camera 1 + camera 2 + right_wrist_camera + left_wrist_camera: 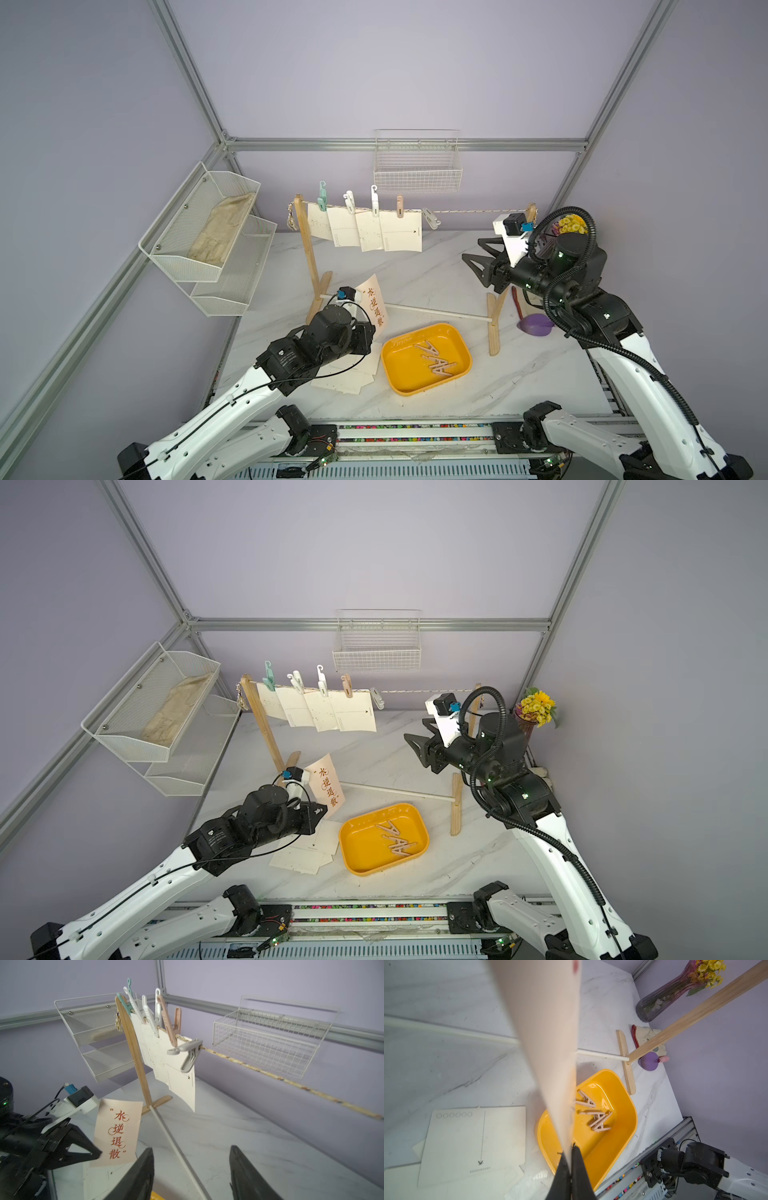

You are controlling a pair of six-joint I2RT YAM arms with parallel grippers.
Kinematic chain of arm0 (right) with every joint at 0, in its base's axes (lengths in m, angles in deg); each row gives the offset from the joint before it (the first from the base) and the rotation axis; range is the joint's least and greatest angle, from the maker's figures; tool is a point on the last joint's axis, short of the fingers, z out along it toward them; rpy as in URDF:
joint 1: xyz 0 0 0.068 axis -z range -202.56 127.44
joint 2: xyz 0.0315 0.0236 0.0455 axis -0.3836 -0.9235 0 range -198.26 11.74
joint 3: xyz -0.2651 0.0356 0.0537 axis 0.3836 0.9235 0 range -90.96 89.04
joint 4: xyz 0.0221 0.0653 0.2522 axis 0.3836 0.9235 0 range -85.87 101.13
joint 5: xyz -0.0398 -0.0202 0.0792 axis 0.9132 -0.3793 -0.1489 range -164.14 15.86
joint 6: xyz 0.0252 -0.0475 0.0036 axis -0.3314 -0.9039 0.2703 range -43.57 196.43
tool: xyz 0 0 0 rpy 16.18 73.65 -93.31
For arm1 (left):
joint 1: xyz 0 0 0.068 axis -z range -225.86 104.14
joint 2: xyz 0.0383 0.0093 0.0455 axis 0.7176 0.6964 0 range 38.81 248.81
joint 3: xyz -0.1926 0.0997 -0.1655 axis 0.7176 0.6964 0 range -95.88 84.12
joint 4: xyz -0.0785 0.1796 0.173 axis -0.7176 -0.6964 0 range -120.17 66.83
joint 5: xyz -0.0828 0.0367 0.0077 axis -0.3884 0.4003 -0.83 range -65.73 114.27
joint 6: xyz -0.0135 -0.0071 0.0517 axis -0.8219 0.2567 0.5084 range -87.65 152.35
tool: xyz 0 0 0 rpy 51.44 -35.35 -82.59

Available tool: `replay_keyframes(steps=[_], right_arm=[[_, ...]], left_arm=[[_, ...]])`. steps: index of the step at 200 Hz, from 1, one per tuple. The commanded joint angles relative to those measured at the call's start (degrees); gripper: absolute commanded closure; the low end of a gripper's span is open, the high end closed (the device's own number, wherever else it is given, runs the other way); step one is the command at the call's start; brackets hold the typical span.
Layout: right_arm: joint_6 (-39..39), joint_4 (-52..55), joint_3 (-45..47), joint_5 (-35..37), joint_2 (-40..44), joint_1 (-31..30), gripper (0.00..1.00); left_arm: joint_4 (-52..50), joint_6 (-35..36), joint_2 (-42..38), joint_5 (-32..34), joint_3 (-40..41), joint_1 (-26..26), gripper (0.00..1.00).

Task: Remove the postcards from the strings
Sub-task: Place the postcard on the postcard.

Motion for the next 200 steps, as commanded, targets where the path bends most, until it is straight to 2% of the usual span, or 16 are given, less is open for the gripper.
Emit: replay_keyframes(steps=[1,21,41,73,98,126,156,200], right_arm=[[-2.49,-7.09,-0.57,2.69,-1.93,0.00,0.41],[-1.00,-6.73,-1.40,1.54,-3.24,-0.05,0.41],[-0.10,-6.88,-1.59,2.15,-3.86,-0.05,0.41],[1.10,-6.99,-1.63,2.52,-4.13,-0.08,0.40],[1.29,-7.01,-1.43,2.54,-4.02,-0.10,0.40],[1.29,-7.12,-1.03,3.41,-4.12,-0.08,0.39],[1.50,-6.86,-1.54,3.53,-4.83,-0.08,0.39],[1.73,-6.99,-1.17,3.62,-4.74,-0.08,0.38]], left_arm=[[-8.60,-10.03,-2.86,-2.03,0.34,-0.80,1.00],[-15.29,-12.42,-3.75,-2.97,0.19,-0.77,1.00],[-18.95,-13.95,-3.45,-9.14,1.54,-0.83,1.00],[-21.08,-15.17,-2.67,-21.65,6.32,-0.82,1.00],[-21.67,-15.41,-3.49,-24.13,8.63,-0.82,1.00],[-18.35,-12.80,-2.27,-30.61,11.14,-0.77,1.00],[-17.94,-9.51,0.03,-32.78,11.57,-0.81,1.00],[-12.32,-10.38,1.84,-31.46,14.73,-0.83,1.00]])
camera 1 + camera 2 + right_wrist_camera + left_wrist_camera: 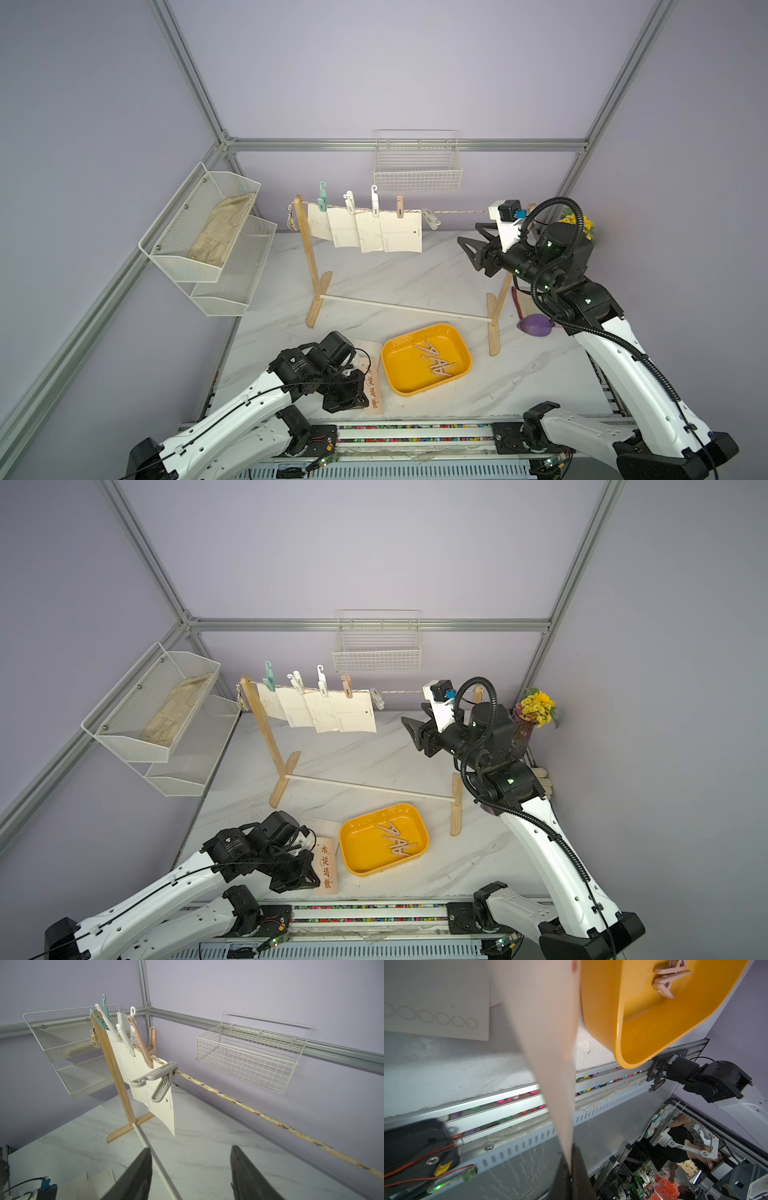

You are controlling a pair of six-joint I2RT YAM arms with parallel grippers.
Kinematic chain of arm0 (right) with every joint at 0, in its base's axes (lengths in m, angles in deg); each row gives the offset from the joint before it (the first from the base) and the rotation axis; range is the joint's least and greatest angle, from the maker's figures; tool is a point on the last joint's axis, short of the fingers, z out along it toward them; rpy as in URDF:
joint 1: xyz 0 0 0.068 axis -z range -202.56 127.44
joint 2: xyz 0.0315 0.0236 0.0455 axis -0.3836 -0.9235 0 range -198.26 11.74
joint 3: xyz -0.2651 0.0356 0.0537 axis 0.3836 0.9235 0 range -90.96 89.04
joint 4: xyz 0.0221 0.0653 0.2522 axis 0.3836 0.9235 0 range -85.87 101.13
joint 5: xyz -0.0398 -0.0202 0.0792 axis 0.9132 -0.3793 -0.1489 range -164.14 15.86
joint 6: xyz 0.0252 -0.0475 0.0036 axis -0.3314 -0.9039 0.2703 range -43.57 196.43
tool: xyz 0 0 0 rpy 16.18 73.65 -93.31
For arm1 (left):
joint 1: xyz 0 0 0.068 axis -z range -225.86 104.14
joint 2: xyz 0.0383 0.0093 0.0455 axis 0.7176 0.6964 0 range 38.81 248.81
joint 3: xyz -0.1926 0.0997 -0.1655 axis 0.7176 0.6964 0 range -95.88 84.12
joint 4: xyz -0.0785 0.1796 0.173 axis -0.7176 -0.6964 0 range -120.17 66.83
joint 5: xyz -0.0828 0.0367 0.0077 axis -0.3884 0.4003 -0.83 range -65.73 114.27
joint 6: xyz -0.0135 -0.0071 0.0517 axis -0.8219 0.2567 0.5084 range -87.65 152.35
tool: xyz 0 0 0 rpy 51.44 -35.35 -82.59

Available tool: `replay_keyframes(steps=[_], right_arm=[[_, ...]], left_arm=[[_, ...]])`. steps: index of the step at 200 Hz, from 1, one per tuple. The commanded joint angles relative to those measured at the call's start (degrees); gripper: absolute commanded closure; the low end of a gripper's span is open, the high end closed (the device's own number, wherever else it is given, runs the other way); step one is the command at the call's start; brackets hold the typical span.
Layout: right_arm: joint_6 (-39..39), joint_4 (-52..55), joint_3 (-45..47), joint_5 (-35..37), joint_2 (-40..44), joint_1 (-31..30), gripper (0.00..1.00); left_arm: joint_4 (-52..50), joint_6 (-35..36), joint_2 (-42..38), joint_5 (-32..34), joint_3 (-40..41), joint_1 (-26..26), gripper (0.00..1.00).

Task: Remove the postcards from the strings
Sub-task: Place the postcard on the postcard.

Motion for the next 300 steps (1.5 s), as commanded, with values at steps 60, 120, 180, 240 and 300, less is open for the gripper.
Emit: replay_keyframes(steps=[60,120,180,240,300], right_arm=[[0.22,-1.32,-0.65,0.21,-0.01,-0.31,0.38],[-0.13,-1.04,-0.69,0.78,0.33,-0.37,0.38],[-0.44,-0.85,-0.57,1.26,0.44,-0.53,0.37],[-0.20,-0.23,-1.26,0.36,0.25,-0.68,0.35],[-1.06,0.79,-2.67,-1.68,1.01,-0.72,0.31]], left_arm=[[14.08,0.12,3.45,1.06,3.88,-0.34,1.00],[20.18,0.88,9.01,-0.95,5.59,-0.32,1.00],[17.49,2.09,8.04,0.80,4.95,-0.33,0.77],[10.23,3.03,5.12,11.25,0.61,-0.42,0.38],[10.68,6.62,2.33,29.26,-7.12,-0.42,0.32]])
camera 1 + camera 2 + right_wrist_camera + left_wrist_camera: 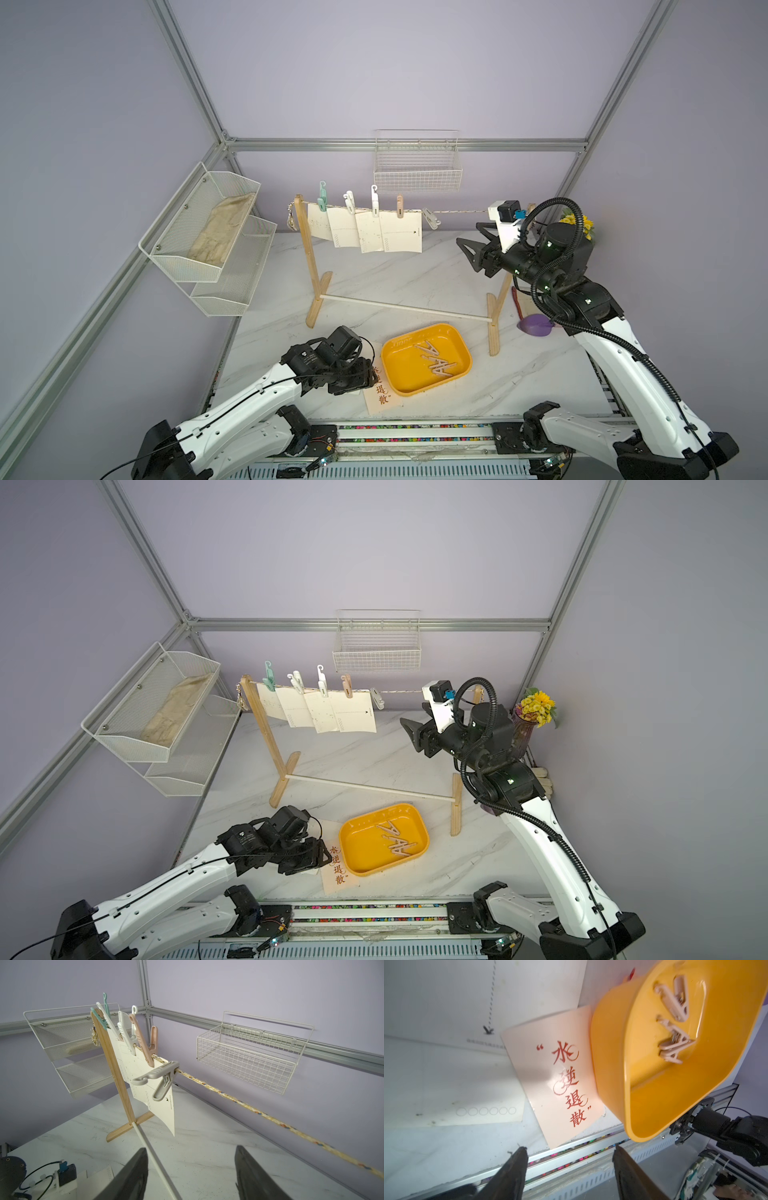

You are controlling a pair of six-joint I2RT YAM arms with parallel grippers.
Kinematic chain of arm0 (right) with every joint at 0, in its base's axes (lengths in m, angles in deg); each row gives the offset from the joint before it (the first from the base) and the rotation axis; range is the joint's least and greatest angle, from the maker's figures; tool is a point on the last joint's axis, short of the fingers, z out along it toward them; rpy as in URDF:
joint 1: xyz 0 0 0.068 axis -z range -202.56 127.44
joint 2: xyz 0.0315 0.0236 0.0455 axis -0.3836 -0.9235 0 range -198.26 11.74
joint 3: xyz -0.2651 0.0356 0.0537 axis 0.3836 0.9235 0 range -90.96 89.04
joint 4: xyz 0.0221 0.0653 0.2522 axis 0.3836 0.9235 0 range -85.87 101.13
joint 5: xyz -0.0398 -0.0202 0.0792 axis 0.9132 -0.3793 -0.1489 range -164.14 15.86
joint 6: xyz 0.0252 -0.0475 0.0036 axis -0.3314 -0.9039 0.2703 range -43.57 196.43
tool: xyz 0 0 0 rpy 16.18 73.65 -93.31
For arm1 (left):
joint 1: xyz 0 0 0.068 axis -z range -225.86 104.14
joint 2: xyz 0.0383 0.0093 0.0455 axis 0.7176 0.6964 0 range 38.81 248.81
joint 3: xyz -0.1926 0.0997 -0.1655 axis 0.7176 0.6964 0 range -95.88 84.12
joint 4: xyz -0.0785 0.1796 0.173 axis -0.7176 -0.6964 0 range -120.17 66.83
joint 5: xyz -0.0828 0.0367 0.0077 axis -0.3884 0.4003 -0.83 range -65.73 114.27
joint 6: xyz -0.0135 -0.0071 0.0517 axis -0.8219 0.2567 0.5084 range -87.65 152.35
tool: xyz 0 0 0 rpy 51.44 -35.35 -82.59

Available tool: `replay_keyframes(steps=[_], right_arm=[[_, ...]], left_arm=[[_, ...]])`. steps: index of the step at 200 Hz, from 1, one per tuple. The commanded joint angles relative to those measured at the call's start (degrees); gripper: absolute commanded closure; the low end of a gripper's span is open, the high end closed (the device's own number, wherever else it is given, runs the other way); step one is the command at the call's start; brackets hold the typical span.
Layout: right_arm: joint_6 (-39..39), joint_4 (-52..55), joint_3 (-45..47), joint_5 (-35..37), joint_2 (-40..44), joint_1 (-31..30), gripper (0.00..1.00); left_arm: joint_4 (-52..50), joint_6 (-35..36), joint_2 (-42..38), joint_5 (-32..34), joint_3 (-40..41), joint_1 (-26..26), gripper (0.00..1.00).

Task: Remove the postcards from the strings
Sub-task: Place the postcard on the postcard, then remove the clamp from the clothesline.

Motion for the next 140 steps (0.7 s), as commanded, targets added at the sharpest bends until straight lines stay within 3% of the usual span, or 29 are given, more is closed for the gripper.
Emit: replay_keyframes(steps=[1,15,28,59,112,140], right_arm=[[-0.07,0.33,-2.69,-1.27,0.86,-0.33,0.31],[5.46,-0.71,-4.63,-1.85,0.18,-0.30,0.26],[15.26,-3.42,-6.39,-3.08,-0.54,-0.31,0.15],[35.23,-4.80,-12.12,-3.53,-3.76,-0.30,0.04],[65.80,-4.47,-16.71,-15.02,-11.68,0.82,0.03],[73.98,-4.21,-14.07,-17.59,-12.70,1.95,0.03]], left_arm=[[2.13,3.21,-2.09,10.27,-5.58,-0.27,0.32],[6.16,4.89,-3.38,13.30,-6.41,-0.24,0.30],[11.03,7.07,-4.51,15.50,-6.36,-0.23,0.28],[21.38,12.81,-5.68,19.80,-6.22,-0.23,0.24],[30.49,16.98,-2.44,20.56,-6.54,-0.23,0.21],[32.27,17.22,-0.44,19.24,-6.50,-0.21,0.20]])
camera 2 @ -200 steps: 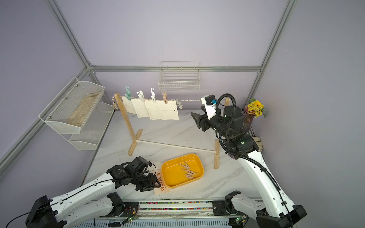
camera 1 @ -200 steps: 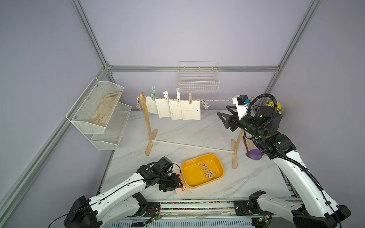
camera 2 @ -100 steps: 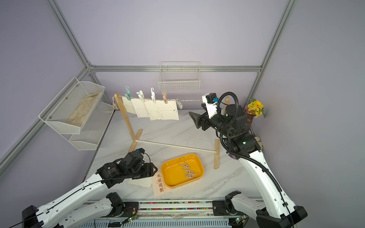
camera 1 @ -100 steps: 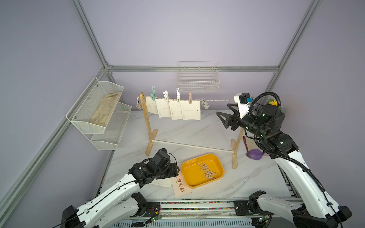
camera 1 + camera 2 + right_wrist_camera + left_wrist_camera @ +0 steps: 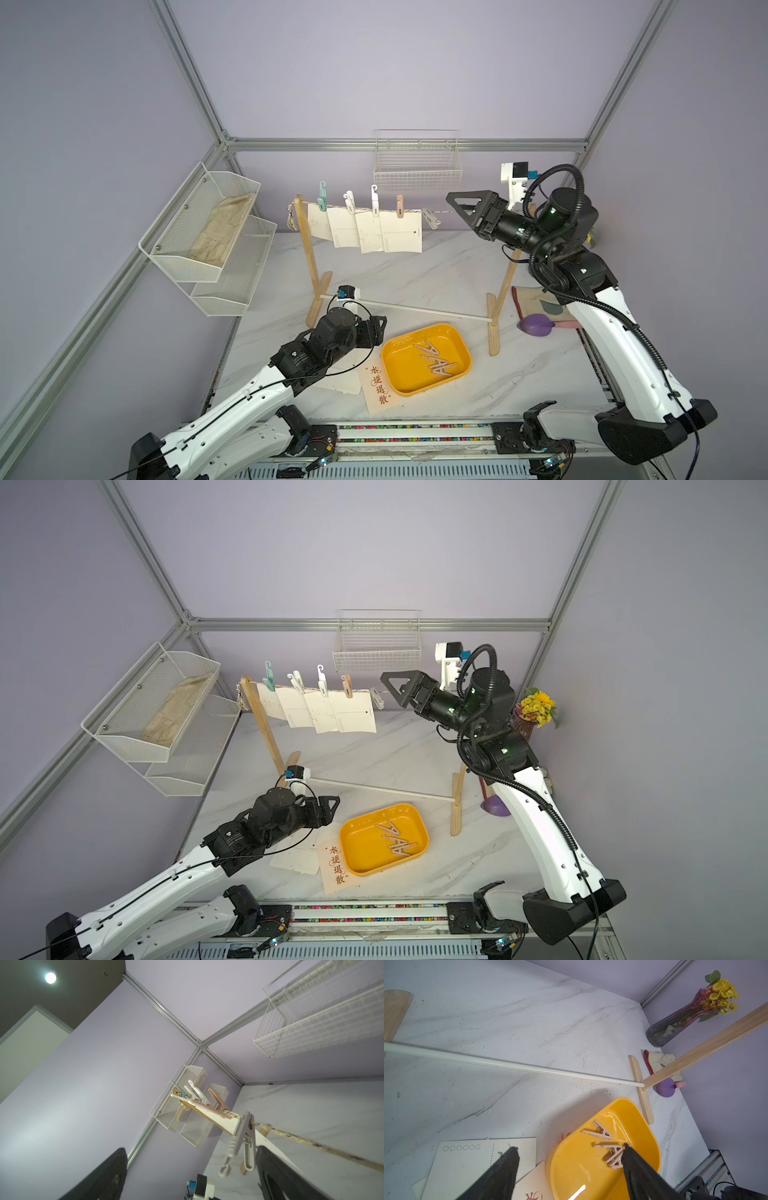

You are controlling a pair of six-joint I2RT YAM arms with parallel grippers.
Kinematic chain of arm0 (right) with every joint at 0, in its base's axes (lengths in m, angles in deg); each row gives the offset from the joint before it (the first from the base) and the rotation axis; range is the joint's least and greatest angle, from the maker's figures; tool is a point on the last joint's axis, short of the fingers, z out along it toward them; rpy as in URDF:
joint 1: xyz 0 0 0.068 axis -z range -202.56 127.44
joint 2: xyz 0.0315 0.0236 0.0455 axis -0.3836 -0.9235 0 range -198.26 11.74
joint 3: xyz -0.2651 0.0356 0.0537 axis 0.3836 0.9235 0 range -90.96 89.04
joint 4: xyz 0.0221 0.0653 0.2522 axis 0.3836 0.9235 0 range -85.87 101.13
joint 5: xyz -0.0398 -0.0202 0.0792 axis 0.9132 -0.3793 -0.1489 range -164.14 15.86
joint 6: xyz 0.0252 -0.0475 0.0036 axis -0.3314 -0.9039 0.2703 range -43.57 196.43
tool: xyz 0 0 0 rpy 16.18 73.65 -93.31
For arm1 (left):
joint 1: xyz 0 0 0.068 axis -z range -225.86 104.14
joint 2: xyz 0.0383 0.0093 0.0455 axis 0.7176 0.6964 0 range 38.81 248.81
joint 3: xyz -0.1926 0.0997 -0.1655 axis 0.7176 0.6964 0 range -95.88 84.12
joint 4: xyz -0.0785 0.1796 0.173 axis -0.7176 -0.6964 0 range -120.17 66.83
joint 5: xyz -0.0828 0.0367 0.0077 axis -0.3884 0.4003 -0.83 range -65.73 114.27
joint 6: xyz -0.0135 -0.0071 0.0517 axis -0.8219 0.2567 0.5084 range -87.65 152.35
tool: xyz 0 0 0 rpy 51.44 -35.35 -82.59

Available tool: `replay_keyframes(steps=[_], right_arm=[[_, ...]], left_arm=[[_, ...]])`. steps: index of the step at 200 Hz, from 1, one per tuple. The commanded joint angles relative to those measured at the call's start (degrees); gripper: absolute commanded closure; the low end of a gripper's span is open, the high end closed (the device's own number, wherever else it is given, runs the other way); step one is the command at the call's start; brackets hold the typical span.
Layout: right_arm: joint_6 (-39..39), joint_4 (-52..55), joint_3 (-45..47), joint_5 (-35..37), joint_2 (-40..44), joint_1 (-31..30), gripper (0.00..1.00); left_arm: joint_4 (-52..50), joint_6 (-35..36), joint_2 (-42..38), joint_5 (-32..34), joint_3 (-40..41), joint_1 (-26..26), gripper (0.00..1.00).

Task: Remove the postcards from the strings
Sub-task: Remove the clamp from the clothesline.

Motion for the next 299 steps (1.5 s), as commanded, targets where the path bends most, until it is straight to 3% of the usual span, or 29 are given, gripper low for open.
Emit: replay_keyframes(steps=[1,39,99,189,299], right_arm=[[14.17,0.09,1.93,-4.00,-0.20,0.90,0.03],[17.37,-1.35,5.17,-4.01,-0.79,0.91,0.06],[23.95,-6.52,7.95,-6.52,-1.76,0.89,0.20],[24.87,-9.26,7.36,-7.67,-4.58,0.38,0.36],[22.17,-8.23,5.65,-7.49,-5.38,-2.01,0.45]], left_arm=[[5.27,2.40,1.08,-0.10,-3.47,-0.22,0.20],[6.36,2.50,2.74,-0.84,-3.39,-0.23,0.19],[7.80,2.07,4.66,-1.15,-3.76,-0.23,0.18],[9.78,1.21,7.71,-2.26,-4.23,-0.25,0.18],[10.98,1.21,8.69,-2.27,-4.15,-0.22,0.18]])
